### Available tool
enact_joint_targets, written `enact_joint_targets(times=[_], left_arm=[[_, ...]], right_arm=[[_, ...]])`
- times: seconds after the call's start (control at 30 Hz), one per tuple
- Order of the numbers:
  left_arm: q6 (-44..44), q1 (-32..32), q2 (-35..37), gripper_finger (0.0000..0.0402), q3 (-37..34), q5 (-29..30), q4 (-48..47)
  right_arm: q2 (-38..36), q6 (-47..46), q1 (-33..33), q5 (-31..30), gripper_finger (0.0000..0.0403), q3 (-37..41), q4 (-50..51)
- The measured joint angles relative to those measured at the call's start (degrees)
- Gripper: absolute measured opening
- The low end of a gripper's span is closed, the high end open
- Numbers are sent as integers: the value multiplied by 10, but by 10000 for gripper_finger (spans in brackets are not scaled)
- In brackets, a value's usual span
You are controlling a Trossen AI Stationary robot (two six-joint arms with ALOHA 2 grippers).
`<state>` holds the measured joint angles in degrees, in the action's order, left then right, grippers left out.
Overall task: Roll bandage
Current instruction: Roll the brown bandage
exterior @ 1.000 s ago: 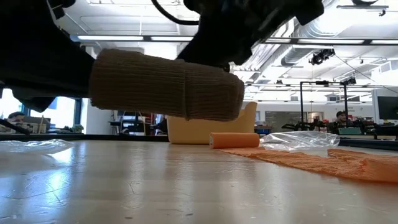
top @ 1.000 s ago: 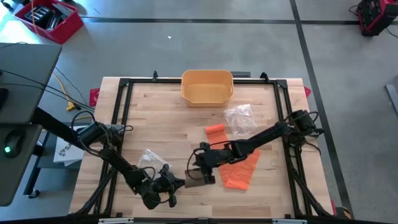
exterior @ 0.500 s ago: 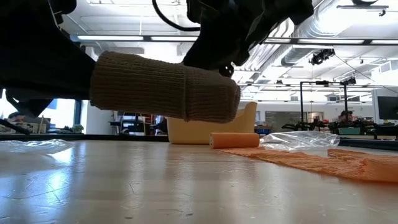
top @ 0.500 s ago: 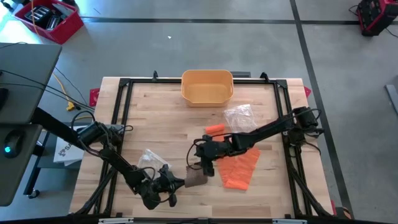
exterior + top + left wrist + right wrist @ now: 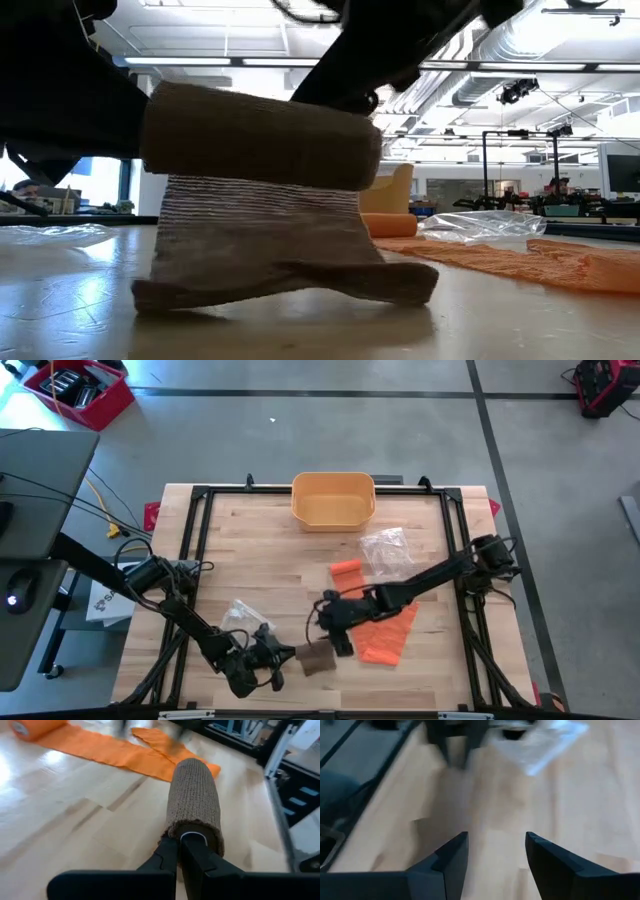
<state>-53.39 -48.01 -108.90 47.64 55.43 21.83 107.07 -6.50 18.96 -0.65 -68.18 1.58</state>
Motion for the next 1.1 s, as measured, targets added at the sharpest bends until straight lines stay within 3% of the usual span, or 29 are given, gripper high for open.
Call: enact_joint_targets(times=[0.37, 0.57, 0.7, 0.87, 1.03, 1.1], left_arm=[[-104, 15, -20, 0, 0, 28, -163], [-111, 23, -43, 0, 0, 25, -143], [-121, 23, -49, 0, 0, 23, -130], [-126, 24, -49, 0, 0, 21, -129], [-125, 32, -49, 0, 0, 17, -129], [-125, 33, -49, 0, 0, 16, -130]], right_arm=[[12, 40, 89, 9, 186, 0, -8], [78, 14, 92, -78, 172, 0, -31], [109, -8, 86, -127, 141, 0, -33], [138, 14, 80, -80, 92, -1, -68], [141, 14, 86, -76, 15, -2, -76], [136, 6, 91, -78, 7, -1, -78]])
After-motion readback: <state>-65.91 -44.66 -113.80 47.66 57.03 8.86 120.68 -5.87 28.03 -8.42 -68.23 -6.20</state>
